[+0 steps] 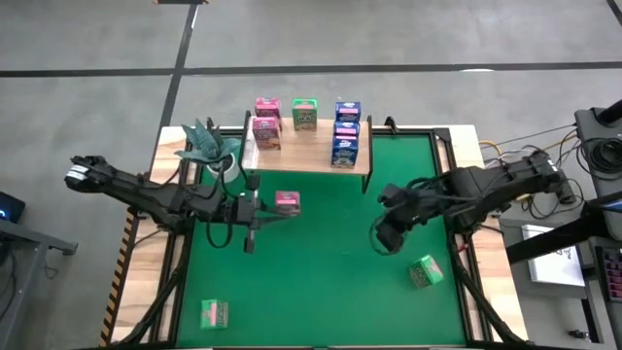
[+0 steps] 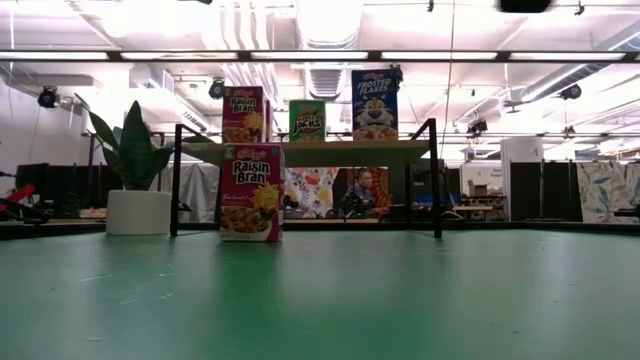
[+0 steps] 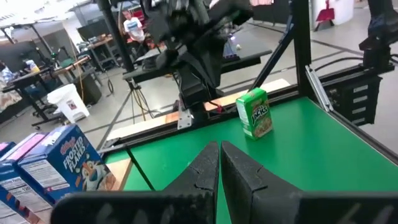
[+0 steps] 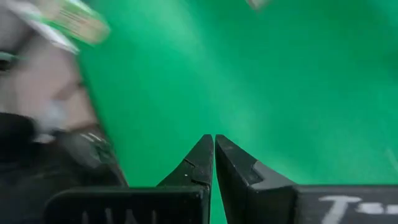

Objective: Stack cereal on shelf
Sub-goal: Put the right green cereal box on the shelf aligned with the other green cereal box

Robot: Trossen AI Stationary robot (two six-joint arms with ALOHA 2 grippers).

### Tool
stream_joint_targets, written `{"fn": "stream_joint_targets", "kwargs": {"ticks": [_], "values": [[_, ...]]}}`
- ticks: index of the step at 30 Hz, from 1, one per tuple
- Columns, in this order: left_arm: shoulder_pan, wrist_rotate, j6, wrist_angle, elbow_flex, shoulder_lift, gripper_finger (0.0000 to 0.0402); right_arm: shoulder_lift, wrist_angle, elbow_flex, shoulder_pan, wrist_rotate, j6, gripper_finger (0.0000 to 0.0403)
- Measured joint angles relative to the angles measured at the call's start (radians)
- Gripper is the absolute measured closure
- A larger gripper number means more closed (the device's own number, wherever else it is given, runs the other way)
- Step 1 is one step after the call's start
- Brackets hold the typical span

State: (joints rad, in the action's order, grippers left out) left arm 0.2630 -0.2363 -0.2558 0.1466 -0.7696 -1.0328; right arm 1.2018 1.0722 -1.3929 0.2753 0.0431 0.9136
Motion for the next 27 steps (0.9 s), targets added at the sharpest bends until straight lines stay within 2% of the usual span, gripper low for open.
{"fn": "stream_joint_targets", "kwargs": {"ticks": [4,7,14,21,24,27], "values": [[0.0,0.0,-0.004,-0.015,0.0,-0.002,0.0402,0.09,0.355,-0.083,0.04,-0.125,0.278,0.0394],[0.0,0.0,-0.004,-0.021,0.0,0.0,0.0402,0.13,0.469,-0.091,0.103,-0.217,0.406,0.0394],[0.0,0.0,-0.004,-0.034,-0.001,0.001,0.0402,0.139,0.402,-0.037,0.276,-0.252,0.645,0.0394],[0.0,0.0,-0.004,-0.034,-0.001,0.002,0.0402,0.136,0.38,0.036,0.433,-0.201,0.859,0.0393],[0.0,0.0,-0.004,-0.034,-0.002,0.002,0.0402,0.134,0.375,0.053,0.464,-0.2,0.928,0.0378],[0.0,0.0,-0.004,-0.034,-0.002,0.002,0.0402,0.128,0.372,0.069,0.478,-0.197,0.953,0.0344]]}}
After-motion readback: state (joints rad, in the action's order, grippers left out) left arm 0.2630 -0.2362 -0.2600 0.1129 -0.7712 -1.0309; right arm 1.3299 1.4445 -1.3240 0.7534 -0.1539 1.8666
